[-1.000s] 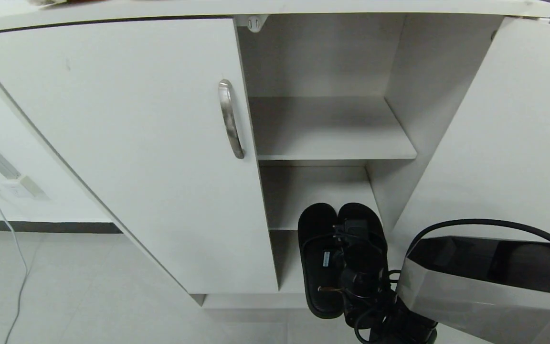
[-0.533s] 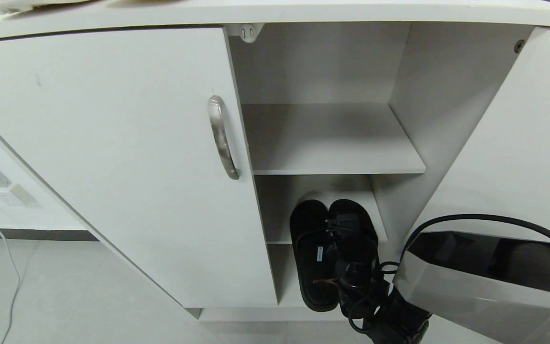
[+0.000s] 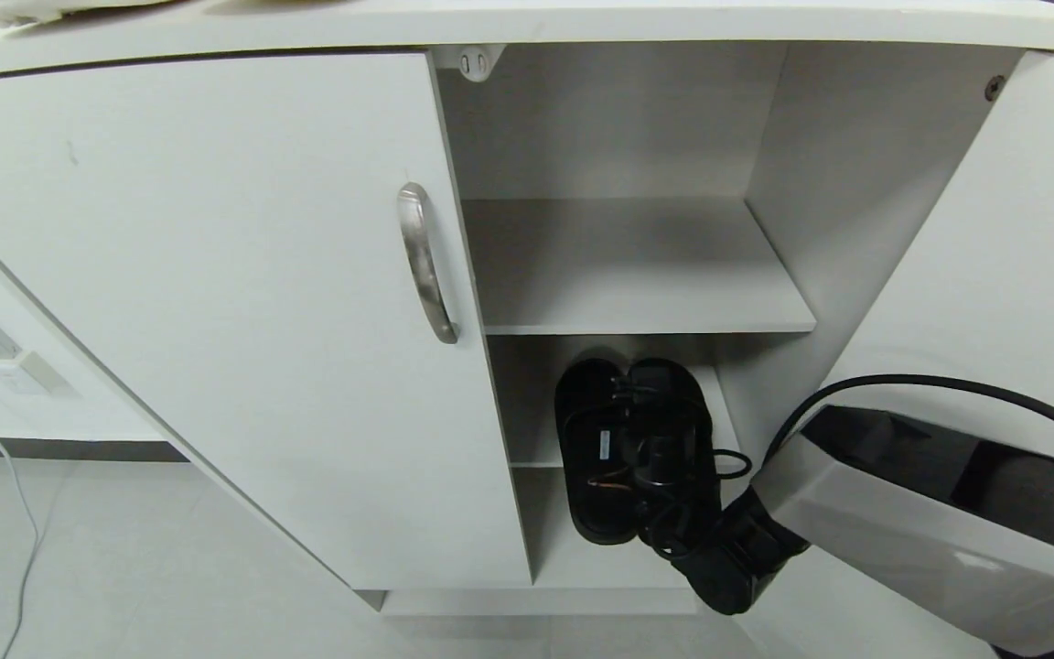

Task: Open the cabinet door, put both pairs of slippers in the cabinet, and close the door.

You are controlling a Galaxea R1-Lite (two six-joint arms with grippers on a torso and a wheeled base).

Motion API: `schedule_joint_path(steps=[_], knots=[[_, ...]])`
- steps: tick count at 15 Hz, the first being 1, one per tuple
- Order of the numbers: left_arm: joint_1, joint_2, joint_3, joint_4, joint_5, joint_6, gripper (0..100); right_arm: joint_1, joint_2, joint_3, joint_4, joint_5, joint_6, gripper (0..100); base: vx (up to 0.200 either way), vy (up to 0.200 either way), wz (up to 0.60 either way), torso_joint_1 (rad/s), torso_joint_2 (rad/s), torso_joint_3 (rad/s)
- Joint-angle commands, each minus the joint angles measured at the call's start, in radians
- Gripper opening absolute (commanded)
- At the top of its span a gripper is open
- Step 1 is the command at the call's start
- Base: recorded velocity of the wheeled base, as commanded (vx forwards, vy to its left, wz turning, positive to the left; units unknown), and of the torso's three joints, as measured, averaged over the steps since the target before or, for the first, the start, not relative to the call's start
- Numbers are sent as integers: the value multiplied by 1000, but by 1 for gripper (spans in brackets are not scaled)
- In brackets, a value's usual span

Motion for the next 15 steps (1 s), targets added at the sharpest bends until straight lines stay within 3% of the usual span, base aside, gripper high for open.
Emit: schedule_joint_path(steps=[1,3,8,15], knots=[[0,1,0,0,0,0,0,-29,48,-148,77,1,1,0,0,0,0,0,0,0],[0,1,0,0,0,0,0,-49,90,-253,146,50,-1,0,0,0,0,0,0,0],[0,1,0,0,0,-2,0,-72,142,-431,258,51,-1,0,0,0,0,0,0,0],[0,1,0,0,0,-2,0,-90,168,-500,298,44,1,0,0,0,0,0,0,0]])
